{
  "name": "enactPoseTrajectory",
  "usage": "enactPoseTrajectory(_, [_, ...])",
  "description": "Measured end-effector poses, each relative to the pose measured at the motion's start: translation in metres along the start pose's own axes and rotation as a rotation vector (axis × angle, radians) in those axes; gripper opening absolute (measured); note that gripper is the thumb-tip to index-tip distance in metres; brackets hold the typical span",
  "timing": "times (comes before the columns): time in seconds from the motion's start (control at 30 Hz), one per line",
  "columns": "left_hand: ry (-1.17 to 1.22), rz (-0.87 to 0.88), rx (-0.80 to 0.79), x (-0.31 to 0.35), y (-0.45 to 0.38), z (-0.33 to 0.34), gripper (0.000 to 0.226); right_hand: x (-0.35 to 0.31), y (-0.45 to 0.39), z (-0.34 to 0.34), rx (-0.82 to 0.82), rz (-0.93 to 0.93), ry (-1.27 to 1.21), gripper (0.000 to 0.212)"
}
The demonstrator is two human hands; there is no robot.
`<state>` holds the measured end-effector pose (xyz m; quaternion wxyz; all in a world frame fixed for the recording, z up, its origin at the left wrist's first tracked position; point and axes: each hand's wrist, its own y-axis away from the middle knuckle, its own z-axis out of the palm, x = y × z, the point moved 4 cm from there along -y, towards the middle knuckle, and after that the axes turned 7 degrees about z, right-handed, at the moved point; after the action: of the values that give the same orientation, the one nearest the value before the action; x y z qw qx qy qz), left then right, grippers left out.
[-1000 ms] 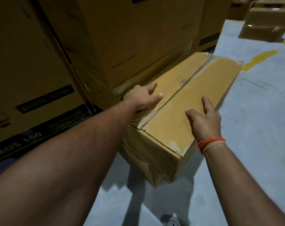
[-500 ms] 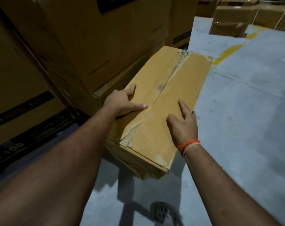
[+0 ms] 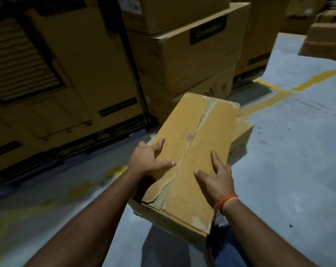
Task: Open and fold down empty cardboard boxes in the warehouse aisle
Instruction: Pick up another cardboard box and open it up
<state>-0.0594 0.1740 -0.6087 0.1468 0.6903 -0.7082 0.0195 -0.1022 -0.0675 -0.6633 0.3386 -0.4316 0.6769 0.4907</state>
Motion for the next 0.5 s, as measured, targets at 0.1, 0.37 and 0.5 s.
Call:
enactPoseTrajectory(0.1, [0.089, -0.073, 0.038, -0.031, 0.062, 0.016, 0.107, 0.003, 0.042, 0.017, -0.082, -0.063, 0.082, 0.089])
enactPoseTrajectory(0.37, [0.158, -0.315, 0.256, -0.118, 0.199, 0.018, 0.116, -0.008, 0.100, 0.099, -0.397, -0.257, 0.229, 0.093])
enactPoseTrajectory(0.5, [0.189, -0.470, 0.348, -0.159, 0.237, 0.026, 0.110, -0.016, 0.099, 0.159, -0.534, -0.336, 0.351, 0.094])
